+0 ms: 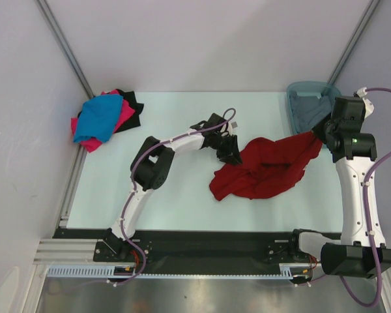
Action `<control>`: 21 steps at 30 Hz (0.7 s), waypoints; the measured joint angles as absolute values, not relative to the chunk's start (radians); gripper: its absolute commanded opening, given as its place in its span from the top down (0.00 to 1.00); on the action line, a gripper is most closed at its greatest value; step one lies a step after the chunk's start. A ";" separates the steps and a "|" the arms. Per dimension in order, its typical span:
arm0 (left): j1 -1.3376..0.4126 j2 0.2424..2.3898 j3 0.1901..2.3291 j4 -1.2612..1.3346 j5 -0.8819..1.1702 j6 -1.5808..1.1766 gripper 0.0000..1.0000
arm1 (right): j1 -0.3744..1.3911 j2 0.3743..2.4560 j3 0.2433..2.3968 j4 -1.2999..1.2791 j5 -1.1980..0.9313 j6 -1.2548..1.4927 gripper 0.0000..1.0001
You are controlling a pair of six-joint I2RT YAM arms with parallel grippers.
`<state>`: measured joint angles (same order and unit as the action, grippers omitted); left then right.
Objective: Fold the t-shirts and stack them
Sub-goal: Flatten the tshirt out
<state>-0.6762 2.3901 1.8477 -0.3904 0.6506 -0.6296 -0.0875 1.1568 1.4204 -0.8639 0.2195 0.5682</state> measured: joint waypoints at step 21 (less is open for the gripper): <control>-0.682 2.383 1.850 -0.437 0.641 -0.577 1.00 | -0.088 1.158 1.428 -0.870 0.218 0.562 1.00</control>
<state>-0.6815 2.3833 1.8500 -0.4370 0.6407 -0.5770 -0.0875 1.1576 1.4281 -0.8696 0.2184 0.5625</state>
